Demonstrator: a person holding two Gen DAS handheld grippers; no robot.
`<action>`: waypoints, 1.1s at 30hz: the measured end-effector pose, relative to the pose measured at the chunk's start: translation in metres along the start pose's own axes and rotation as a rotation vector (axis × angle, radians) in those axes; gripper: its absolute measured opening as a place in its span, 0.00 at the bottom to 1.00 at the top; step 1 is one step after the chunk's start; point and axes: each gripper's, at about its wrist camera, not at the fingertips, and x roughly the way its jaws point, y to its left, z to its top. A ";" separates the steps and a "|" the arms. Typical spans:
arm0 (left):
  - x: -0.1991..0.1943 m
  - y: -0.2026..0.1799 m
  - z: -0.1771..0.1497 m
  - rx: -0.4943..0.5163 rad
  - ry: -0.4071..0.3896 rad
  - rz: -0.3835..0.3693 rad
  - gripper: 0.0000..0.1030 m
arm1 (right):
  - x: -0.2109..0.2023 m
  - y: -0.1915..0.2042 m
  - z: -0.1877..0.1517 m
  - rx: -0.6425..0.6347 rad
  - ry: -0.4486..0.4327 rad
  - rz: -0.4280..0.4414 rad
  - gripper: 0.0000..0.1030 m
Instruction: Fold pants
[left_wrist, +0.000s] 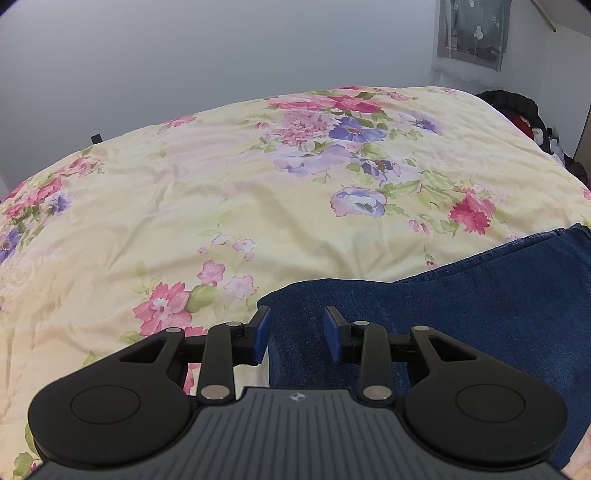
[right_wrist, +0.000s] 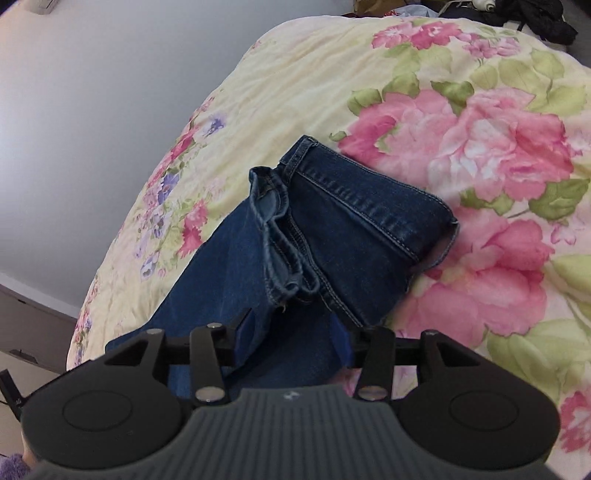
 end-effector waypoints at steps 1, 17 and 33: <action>-0.003 0.001 -0.001 0.000 -0.003 -0.003 0.38 | 0.005 -0.004 0.001 0.024 -0.018 -0.001 0.41; -0.019 0.006 -0.009 -0.018 -0.028 -0.032 0.38 | 0.024 -0.028 -0.011 0.237 -0.102 0.144 0.24; -0.012 0.006 -0.008 -0.085 -0.035 -0.035 0.38 | -0.052 0.207 0.070 -0.400 -0.265 0.117 0.07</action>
